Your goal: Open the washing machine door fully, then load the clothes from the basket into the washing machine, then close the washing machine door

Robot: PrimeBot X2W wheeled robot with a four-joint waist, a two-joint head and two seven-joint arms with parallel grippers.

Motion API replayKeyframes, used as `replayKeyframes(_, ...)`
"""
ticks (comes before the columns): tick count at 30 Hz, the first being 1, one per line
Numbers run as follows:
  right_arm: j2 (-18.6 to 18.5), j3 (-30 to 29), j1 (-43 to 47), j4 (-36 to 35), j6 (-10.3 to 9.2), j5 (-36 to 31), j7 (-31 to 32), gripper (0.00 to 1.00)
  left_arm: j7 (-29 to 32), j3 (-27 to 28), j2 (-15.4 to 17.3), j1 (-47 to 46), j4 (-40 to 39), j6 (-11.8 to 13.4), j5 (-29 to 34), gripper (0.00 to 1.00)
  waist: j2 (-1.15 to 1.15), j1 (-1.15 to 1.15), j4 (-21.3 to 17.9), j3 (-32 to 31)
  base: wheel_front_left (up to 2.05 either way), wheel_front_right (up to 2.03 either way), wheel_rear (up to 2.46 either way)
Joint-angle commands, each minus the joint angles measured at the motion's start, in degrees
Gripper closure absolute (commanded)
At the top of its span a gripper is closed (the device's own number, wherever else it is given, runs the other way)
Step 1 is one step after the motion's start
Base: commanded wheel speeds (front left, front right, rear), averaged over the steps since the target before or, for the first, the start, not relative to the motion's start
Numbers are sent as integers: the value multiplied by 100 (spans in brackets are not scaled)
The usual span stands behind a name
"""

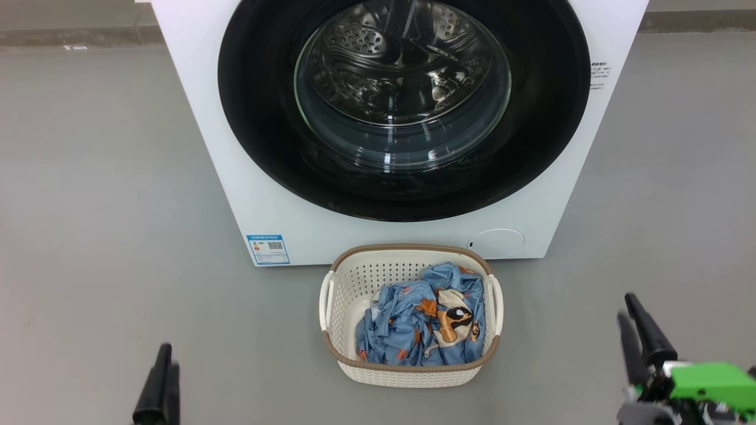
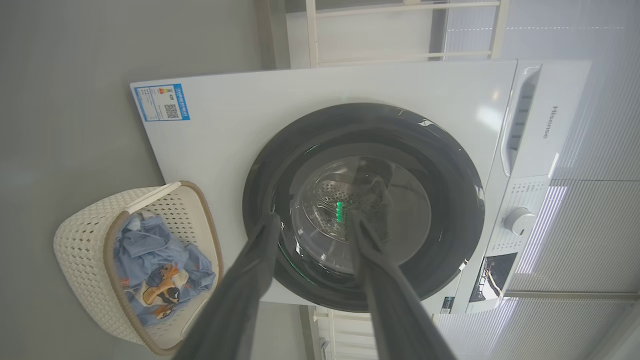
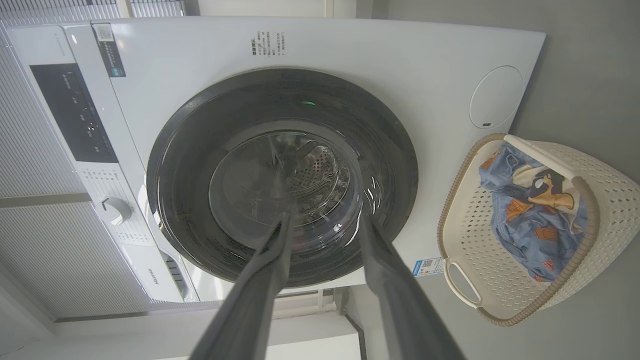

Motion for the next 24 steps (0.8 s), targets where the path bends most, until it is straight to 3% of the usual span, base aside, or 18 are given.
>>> replayKeyframes(1, 5, 3, 7, 6, 0, 1, -2, 100, -2, -2, -2, 7, 4, 0, -1, 100, 0, 0, 0, 1, 0, 0, 0)
replayKeyframes(2, 12, 12, 22, 14, 0, 4, -10, 0, -6, -5, -6, 22, 19, 0, -1, 0, 0, 0, 1, 2, 0, 0, 0)
replayKeyframes(24, -19, 573, -255, -390, 8, -309, -506, 0, -315, -25, 70, -138, -426, -13, 235, 0, 0, 0, 7, 20, 0, 0, 0)
